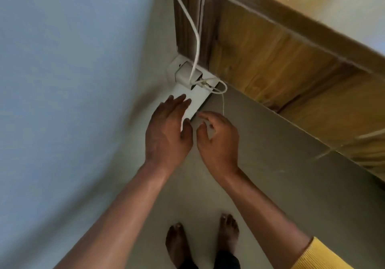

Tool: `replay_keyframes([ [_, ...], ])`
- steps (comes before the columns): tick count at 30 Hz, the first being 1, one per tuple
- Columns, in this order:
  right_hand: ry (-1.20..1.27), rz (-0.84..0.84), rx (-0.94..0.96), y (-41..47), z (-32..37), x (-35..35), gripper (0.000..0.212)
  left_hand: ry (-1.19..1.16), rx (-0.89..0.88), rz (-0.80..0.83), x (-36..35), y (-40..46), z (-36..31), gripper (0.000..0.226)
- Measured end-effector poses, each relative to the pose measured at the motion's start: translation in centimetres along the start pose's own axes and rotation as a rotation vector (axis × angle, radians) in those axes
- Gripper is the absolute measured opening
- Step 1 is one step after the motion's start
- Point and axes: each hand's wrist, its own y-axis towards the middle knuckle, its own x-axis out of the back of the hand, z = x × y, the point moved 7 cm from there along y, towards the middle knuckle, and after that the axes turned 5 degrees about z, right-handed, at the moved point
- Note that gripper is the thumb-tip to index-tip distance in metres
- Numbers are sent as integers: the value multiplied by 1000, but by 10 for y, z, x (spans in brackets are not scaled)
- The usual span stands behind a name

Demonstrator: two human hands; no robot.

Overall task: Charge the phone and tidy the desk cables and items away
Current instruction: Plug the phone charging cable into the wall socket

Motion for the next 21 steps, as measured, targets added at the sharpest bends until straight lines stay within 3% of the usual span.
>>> replay_keyframes([
  [8,2,-5,50,29,-55,-51,49,173,-158,-133,-38,5,14,70],
  [13,111,-23,79,47,-72,-74,54,220,-244,-209,-47,13,18,64],
  [21,276,-78,211,82,-78,-104,56,586,-376,-293,-40,26,17,80],
])
